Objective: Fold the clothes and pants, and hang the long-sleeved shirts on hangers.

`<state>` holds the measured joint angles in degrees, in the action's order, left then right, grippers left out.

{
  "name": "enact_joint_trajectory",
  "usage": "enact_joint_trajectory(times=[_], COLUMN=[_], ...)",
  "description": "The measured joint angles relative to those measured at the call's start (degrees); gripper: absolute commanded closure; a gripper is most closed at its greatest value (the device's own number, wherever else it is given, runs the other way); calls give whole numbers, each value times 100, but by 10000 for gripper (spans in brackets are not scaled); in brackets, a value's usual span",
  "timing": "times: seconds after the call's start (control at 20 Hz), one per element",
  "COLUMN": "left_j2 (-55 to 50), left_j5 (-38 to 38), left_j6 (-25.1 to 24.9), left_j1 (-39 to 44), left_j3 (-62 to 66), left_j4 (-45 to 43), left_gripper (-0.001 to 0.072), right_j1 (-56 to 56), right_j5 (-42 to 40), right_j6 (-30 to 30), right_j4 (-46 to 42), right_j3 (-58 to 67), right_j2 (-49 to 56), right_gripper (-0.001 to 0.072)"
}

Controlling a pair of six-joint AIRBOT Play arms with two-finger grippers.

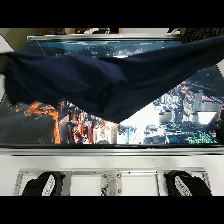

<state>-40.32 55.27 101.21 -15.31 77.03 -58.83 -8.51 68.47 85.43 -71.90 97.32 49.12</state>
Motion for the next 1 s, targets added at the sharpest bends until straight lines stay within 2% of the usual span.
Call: enact_joint_trajectory(times=[0.25,0.5,0.65,0.75,0.9,0.95,1.0], left_j2=[962,1058,763,409,-389,-761,-1178], left_j5=[70,643,1084,1228,918,649,376], left_j6=[-37,-37,-15,-9,-20,-39,-52], left_j1=[-374,-741,-686,-369,367,605,789], left_j3=[542,529,63,-433,-1150,-1298,-1353], left_j4=[-2,20,37,33,-96,-186,-271], left_gripper=[693,693,693,692,693,691,517], right_j1=[-144,-173,-173,-144,50,114,155], right_j5=[-111,-133,37,142,26,-177,-391], right_j6=[-15,188,313,356,350,348,350], right_j4=[-396,-901,-922,-754,-566,-525,-476], right_j3=[284,334,337,321,306,310,326], right_j2=[-597,-717,-278,278,1401,1814,2175], right_gripper=[700,701,701,701,685,550,288])
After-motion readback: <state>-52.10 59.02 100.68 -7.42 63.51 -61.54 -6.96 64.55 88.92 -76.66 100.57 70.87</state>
